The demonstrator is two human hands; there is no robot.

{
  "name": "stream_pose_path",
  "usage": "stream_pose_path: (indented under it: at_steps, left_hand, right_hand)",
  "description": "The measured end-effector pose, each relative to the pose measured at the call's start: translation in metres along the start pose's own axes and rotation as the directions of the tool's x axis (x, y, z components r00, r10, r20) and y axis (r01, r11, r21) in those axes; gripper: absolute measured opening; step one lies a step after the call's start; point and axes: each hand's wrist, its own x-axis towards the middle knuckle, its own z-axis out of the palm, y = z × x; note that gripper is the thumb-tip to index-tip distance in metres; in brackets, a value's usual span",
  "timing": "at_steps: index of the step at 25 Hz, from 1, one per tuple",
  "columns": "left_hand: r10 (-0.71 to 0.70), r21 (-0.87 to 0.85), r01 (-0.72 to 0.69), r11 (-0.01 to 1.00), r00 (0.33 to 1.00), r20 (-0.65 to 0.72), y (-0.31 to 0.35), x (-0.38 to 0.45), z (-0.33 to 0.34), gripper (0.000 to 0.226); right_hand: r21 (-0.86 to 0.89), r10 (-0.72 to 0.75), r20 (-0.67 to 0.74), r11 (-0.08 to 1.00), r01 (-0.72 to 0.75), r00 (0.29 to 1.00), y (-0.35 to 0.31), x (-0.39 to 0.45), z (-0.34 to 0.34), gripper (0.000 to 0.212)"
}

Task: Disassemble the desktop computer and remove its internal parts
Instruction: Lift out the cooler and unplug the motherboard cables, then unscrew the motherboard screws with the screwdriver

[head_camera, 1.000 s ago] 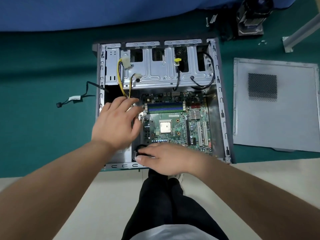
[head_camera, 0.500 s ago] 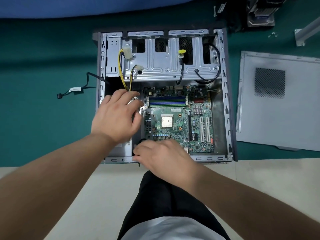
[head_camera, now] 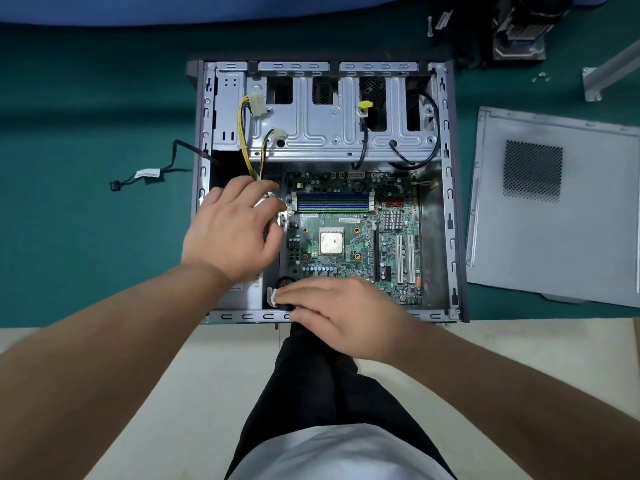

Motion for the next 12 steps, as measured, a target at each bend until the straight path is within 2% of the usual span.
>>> stream_pose_path:
  at_steps: [3,5,6,7,9,11,12]
  left_hand:
    - [0.008,0.006,-0.008,1.0,1.0,-0.005,0.0,0.0,0.003,0.044]
    - [0.01,0.003,-0.01,1.0,1.0,-0.003,-0.001,0.001,0.002,0.045]
    - [0.01,0.006,-0.01,1.0,1.0,0.003,-0.001,0.001,0.001,0.046]
    - [0.008,0.007,-0.008,1.0,1.0,0.01,-0.001,0.001,0.0,0.047]
    - [0.006,0.006,-0.007,1.0,1.0,0.02,0.0,0.002,-0.002,0.047]
    - [0.003,0.007,-0.004,1.0,1.0,0.03,0.0,0.001,-0.002,0.047]
    - [0.002,0.009,-0.002,1.0,0.999,0.035,0.0,0.001,-0.001,0.047]
  right_hand:
    - [-0.003,0.104,-0.063,0.995,-0.104,0.993,0.01,0.0,-0.024,0.038]
    - [-0.058,0.237,-0.226,0.965,-0.255,0.945,0.025,0.002,-0.055,0.035]
    - [-0.052,0.273,-0.35,0.949,-0.309,0.896,0.034,0.002,-0.072,0.031]
    - [-0.027,0.289,-0.486,0.938,-0.345,0.825,0.045,0.001,-0.089,0.025]
    - [0.092,0.341,-0.699,0.915,-0.393,0.629,0.071,-0.002,-0.119,0.013]
    - [0.281,0.482,-0.753,0.852,-0.442,0.448,0.104,-0.003,-0.135,0.009]
    - [0.335,0.552,-0.733,0.801,-0.496,0.398,0.121,-0.003,-0.138,0.01]
